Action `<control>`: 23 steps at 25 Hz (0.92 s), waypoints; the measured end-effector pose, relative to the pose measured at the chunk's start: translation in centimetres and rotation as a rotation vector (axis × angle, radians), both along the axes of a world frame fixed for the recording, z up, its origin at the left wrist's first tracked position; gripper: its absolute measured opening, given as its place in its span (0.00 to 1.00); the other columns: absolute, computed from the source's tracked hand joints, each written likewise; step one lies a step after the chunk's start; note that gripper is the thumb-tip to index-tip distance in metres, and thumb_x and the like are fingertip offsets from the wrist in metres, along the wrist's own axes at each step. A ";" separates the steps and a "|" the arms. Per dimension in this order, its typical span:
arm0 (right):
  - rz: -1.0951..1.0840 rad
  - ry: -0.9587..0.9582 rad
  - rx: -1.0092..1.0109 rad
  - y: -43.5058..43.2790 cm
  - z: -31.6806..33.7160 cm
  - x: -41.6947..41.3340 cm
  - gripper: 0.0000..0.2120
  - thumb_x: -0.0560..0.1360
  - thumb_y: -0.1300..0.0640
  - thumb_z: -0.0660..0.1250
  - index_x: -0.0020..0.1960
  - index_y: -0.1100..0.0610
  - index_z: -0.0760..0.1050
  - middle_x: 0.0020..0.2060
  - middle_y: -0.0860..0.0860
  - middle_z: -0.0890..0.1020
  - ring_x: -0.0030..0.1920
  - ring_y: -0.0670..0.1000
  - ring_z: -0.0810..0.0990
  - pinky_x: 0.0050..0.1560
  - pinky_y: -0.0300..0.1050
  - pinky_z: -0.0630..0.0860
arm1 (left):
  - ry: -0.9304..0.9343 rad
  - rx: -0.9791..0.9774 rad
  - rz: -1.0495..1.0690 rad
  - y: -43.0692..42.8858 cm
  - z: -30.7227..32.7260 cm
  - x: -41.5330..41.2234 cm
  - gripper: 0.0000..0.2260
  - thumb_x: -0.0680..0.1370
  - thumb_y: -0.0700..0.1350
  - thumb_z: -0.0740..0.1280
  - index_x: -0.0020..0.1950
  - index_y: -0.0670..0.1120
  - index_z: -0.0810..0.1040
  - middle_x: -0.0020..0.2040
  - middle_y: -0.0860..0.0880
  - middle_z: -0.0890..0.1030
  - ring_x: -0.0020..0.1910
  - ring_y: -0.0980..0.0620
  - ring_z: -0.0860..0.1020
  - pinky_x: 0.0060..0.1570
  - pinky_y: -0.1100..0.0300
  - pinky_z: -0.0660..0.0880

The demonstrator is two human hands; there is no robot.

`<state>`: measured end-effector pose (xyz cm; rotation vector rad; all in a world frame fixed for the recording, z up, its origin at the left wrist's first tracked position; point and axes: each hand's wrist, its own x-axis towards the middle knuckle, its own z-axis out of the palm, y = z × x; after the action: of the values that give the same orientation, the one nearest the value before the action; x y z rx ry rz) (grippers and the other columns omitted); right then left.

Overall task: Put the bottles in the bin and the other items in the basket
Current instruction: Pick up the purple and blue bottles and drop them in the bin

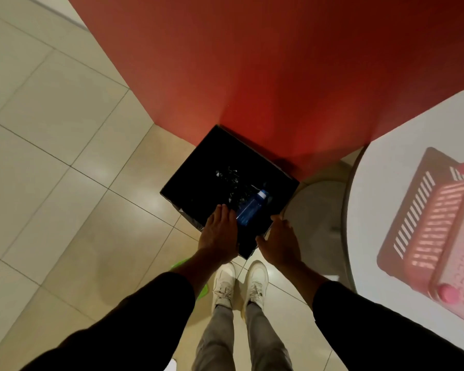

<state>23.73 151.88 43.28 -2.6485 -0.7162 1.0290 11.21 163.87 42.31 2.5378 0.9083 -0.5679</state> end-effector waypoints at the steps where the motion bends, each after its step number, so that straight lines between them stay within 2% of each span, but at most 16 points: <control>1: 0.057 -0.030 -0.015 -0.3 0.2 -0.7 0.36 0.75 0.49 0.72 0.77 0.59 0.63 0.68 0.59 0.74 0.66 0.59 0.75 0.61 0.51 0.76 | 0.007 0.002 -0.037 -0.7 0.1 -0.3 0.44 0.77 0.51 0.73 0.84 0.39 0.51 0.84 0.37 0.53 0.84 0.37 0.50 0.82 0.45 0.52; 3: 0.116 -0.083 -0.014 -1.5 3.4 -2.4 0.36 0.75 0.48 0.71 0.78 0.59 0.62 0.70 0.59 0.73 0.69 0.60 0.73 0.65 0.53 0.74 | 0.001 0.009 -0.114 -1.9 2.8 -1.2 0.45 0.77 0.48 0.73 0.84 0.40 0.48 0.84 0.36 0.49 0.84 0.37 0.47 0.82 0.45 0.48; 5: 0.144 -0.120 0.018 -3.2 6.5 -3.6 0.37 0.75 0.46 0.73 0.77 0.60 0.63 0.69 0.58 0.74 0.68 0.60 0.73 0.64 0.52 0.75 | -0.008 0.014 -0.197 -3.0 5.4 -2.0 0.46 0.76 0.47 0.74 0.84 0.40 0.48 0.85 0.37 0.48 0.84 0.38 0.46 0.82 0.45 0.47; 9: 0.169 -0.215 0.036 -6.1 9.9 -5.2 0.36 0.73 0.43 0.75 0.73 0.59 0.67 0.64 0.58 0.77 0.64 0.60 0.76 0.59 0.51 0.78 | -0.028 0.021 -0.290 -4.6 9.1 -3.4 0.44 0.78 0.50 0.72 0.84 0.39 0.49 0.84 0.36 0.50 0.84 0.37 0.47 0.83 0.43 0.52; 11: 0.170 -0.244 0.048 -7.3 11.3 -5.9 0.37 0.74 0.41 0.71 0.74 0.59 0.65 0.68 0.57 0.74 0.68 0.59 0.72 0.65 0.52 0.75 | -0.032 0.016 -0.337 -5.4 10.5 -4.1 0.44 0.78 0.53 0.72 0.83 0.37 0.50 0.84 0.35 0.50 0.84 0.36 0.48 0.83 0.42 0.53; 14: 0.106 -0.331 0.025 -10.0 13.8 -7.2 0.41 0.76 0.39 0.64 0.79 0.61 0.60 0.79 0.61 0.63 0.80 0.62 0.61 0.76 0.57 0.66 | -0.084 0.086 -0.499 -6.8 12.1 -4.7 0.43 0.72 0.53 0.76 0.79 0.34 0.63 0.80 0.31 0.61 0.81 0.34 0.57 0.79 0.40 0.61; 15: 0.086 -0.369 0.014 -11.2 14.4 -7.9 0.42 0.77 0.39 0.63 0.81 0.63 0.58 0.81 0.62 0.59 0.82 0.62 0.56 0.78 0.59 0.64 | -0.114 0.091 -0.559 -7.4 12.9 -4.8 0.43 0.72 0.53 0.76 0.79 0.33 0.63 0.80 0.30 0.59 0.81 0.33 0.57 0.79 0.40 0.61; 18: 0.081 -0.437 0.011 -13.9 15.6 -9.2 0.43 0.78 0.40 0.62 0.82 0.64 0.53 0.82 0.62 0.52 0.83 0.61 0.48 0.81 0.58 0.57 | -0.103 0.104 -0.634 -8.7 14.5 -3.9 0.45 0.80 0.59 0.65 0.84 0.38 0.44 0.83 0.35 0.39 0.84 0.37 0.40 0.83 0.42 0.46; 20: 0.001 -0.469 -0.007 -16.4 16.4 -10.2 0.44 0.78 0.40 0.62 0.83 0.65 0.51 0.83 0.62 0.50 0.83 0.60 0.45 0.81 0.59 0.56 | -0.118 0.121 -0.737 -9.8 15.9 -3.3 0.44 0.82 0.61 0.62 0.84 0.39 0.43 0.83 0.36 0.37 0.83 0.39 0.36 0.82 0.43 0.45; 23: -0.104 -0.487 -0.052 -20.2 16.6 -11.5 0.44 0.79 0.40 0.62 0.83 0.65 0.50 0.83 0.62 0.49 0.83 0.60 0.44 0.81 0.60 0.57 | -0.134 0.142 -0.838 -10.5 16.5 -2.4 0.44 0.81 0.63 0.61 0.85 0.39 0.45 0.84 0.37 0.37 0.83 0.39 0.36 0.83 0.44 0.45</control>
<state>12.24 131.69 59.91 -2.9756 -0.6304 0.3763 8.84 153.40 58.78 2.9800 -0.2187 -0.5505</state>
